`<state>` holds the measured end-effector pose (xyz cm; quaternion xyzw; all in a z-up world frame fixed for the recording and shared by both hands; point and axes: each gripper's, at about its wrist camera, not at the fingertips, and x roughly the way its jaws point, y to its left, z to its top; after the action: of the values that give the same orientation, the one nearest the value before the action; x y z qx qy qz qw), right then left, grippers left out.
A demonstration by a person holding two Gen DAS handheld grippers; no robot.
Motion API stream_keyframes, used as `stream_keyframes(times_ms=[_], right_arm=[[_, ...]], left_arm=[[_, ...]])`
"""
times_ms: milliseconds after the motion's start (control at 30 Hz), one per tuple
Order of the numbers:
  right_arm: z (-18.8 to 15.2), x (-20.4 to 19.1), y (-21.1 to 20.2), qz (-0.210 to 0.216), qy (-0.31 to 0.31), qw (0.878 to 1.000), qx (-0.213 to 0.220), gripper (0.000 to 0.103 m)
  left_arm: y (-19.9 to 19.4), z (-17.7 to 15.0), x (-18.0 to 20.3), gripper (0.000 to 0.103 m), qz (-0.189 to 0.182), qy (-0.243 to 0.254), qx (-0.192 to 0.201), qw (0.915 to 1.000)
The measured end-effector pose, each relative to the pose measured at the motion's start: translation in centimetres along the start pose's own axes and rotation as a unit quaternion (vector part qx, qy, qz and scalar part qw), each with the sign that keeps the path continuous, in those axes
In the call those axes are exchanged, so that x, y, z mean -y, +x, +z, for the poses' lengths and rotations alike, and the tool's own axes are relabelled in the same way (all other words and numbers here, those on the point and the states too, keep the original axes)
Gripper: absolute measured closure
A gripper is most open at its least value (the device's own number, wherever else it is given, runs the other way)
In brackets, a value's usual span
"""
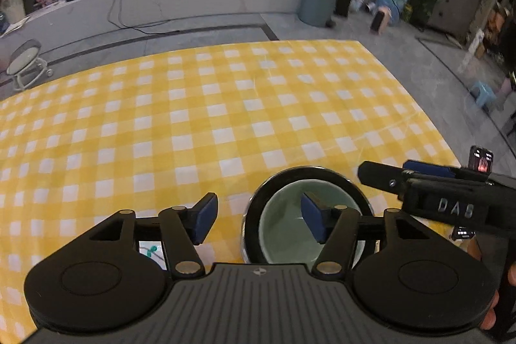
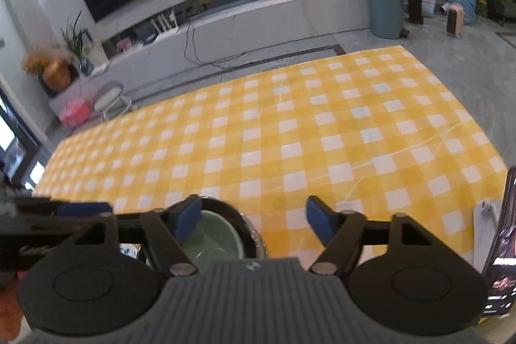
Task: Organize plates and bowls
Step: 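Open both grippers and release the green bowl rim, then grip the rim of the nested bowl stack with both grippers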
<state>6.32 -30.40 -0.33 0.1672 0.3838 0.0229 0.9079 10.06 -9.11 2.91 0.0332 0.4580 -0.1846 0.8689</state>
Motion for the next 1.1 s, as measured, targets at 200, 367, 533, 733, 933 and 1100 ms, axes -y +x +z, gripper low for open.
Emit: stream_keyframes(times_ms=[200,367,533,733,933,1100], right_arm=[[-1.8,2.8,1.7,0.028,0.077,0.997,-0.012,0.027],[-3.0,3.9,2.4,0.051,0.117,0.991,-0.037,0.027],[-4.0,4.7,3.3,0.088,0.177,0.978,-0.064,0.024],[-4.7,5.2,4.2,0.095,0.214,0.968,-0.095,0.023],[-5.4,5.5,5.5,0.109,0.243,0.955,-0.131,0.023],[-5.7,5.7,6.2,0.122,0.255,0.948,-0.146,0.025]], left_arm=[[1.0,-2.4,-2.5,0.026,-0.017,-0.137,0.017,0.9904],[1.7,-4.8,-4.5,0.026,-0.043,-0.251,0.037,0.9664],[2.8,-6.5,-6.0,0.026,-0.066,-0.314,0.041,0.9463],[4.1,-7.3,-5.7,0.026,-0.046,-0.309,0.028,0.9495],[5.6,-8.1,-5.6,0.026,-0.077,-0.33,0.008,0.9409],[7.0,-8.5,-6.1,0.026,-0.11,-0.363,-0.007,0.9253]])
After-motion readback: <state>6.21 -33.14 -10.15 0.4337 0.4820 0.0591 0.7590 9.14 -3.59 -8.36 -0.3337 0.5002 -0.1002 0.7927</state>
